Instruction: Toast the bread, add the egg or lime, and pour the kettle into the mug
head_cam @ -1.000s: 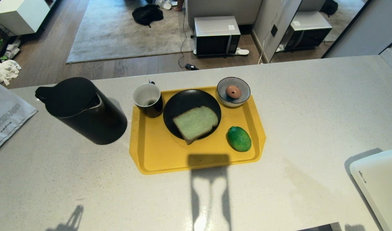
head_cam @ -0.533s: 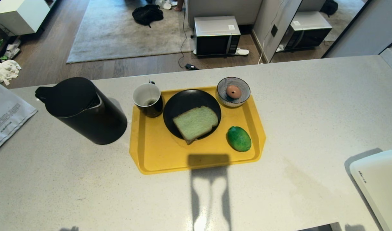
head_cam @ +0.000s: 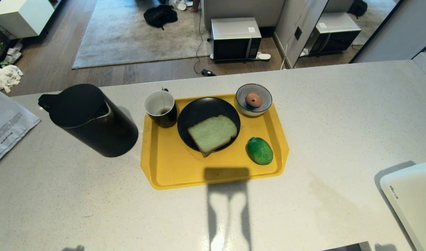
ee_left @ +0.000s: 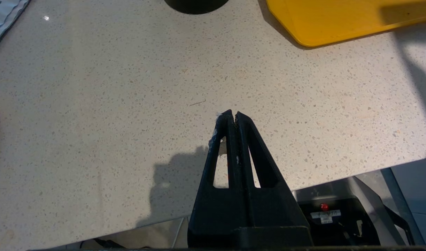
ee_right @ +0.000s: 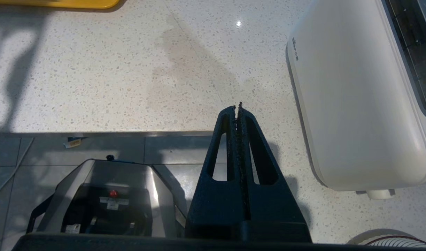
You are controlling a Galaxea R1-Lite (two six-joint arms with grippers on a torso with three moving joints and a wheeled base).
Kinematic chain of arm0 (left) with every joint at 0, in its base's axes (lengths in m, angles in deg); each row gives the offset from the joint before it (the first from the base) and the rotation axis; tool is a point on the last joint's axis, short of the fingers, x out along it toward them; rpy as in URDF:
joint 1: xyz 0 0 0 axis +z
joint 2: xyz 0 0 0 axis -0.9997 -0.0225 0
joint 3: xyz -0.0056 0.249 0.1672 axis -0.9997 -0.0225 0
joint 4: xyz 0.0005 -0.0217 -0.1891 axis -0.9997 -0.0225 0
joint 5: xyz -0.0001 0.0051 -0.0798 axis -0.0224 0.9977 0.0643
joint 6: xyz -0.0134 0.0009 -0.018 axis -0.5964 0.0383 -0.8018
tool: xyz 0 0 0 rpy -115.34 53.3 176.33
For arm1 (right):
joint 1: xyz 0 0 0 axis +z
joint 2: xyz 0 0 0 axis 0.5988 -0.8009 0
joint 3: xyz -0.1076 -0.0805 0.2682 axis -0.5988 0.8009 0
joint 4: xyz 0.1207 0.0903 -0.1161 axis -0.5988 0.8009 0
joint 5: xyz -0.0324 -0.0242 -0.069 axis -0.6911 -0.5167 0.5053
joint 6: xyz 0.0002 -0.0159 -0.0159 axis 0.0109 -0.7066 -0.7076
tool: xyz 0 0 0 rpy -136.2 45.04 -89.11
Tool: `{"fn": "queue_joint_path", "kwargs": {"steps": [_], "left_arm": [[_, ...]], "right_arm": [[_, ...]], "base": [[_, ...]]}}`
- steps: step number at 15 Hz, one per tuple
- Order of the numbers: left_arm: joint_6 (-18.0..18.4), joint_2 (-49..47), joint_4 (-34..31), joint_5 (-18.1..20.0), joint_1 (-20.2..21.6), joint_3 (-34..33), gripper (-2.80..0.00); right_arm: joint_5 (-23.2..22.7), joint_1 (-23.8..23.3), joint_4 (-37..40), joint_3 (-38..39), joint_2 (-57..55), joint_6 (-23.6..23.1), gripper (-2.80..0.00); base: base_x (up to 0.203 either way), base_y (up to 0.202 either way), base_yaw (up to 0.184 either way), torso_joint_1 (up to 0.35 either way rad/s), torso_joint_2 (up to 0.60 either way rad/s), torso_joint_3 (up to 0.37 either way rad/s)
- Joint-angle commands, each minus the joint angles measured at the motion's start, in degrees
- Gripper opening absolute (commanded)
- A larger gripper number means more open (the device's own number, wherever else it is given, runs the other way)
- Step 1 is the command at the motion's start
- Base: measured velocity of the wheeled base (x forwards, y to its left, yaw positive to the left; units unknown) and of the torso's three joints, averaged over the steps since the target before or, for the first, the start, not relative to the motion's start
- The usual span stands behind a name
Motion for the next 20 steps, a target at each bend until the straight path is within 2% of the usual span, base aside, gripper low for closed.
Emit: {"fn": "queue_joint_path", "kwargs": {"steps": [1, 11, 20], "left_arm": [[0.13, -0.06, -0.04, 0.03, 0.04, -0.02, -2.8], [0.93, -0.06, -0.03, 0.21, 0.04, -0.02, -2.8], [0.14, -0.06, -0.03, 0.11, 0.04, -0.02, -2.8]], "right_arm": [[0.0, 0.0, 0.05, 0.0, 0.0, -0.03, -2.8], [-0.09, 0.0, 0.04, 0.0, 0.0, -0.12, -2.8], [-0.09, 0.0, 0.05, 0.0, 0.0, -0.12, -2.8]], "base": [[0.0, 0.0, 0.0, 0.0, 0.0, 0.0], [0.0, 0.0, 0.0, 0.0, 0.0, 0.0], [0.0, 0.0, 0.0, 0.0, 0.0, 0.0]]}}
